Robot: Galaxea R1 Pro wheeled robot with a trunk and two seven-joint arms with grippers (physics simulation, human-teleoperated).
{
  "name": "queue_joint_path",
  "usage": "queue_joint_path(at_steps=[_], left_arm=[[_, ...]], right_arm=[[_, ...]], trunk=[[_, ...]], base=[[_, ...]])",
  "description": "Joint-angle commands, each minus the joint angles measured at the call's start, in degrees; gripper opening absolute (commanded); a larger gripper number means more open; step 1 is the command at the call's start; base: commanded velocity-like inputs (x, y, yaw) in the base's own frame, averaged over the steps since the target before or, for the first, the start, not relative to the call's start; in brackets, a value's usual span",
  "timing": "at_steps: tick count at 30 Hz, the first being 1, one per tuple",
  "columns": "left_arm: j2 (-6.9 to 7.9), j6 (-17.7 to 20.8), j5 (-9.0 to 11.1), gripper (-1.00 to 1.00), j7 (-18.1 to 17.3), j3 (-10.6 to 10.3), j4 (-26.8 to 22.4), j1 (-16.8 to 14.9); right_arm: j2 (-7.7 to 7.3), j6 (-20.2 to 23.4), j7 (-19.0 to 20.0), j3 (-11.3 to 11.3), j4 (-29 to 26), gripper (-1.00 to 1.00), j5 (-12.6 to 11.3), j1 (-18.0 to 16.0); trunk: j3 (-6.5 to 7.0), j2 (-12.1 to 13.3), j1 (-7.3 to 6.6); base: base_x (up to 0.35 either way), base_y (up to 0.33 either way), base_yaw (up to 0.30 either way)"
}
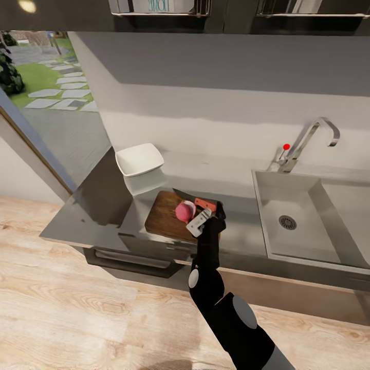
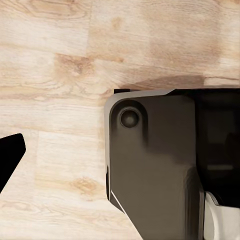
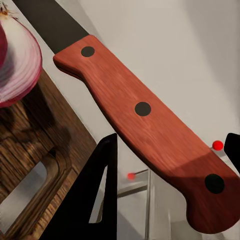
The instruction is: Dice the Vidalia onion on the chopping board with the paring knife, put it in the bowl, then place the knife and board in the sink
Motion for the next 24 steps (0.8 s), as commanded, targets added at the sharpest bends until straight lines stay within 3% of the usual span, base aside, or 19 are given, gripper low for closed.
queue_joint_path(at_steps=[1,24], left_arm=[[0.05,-0.1,0.4,1.00,0.0,-0.1,0.0,0.0],[0.05,-0.1,0.4,1.00,0.0,-0.1,-0.1,0.0]], right_arm=[[0.00,0.4,0.0,0.1,0.0,-1.00,0.1,0.0],[0.00,0.4,0.0,0.1,0.0,-1.00,0.2,0.0]], trunk=[[-0.08,-0.1,0.03],[-0.17,-0.1,0.03]], base=[[0.000,0.000,0.000],[0.000,0.000,0.000]])
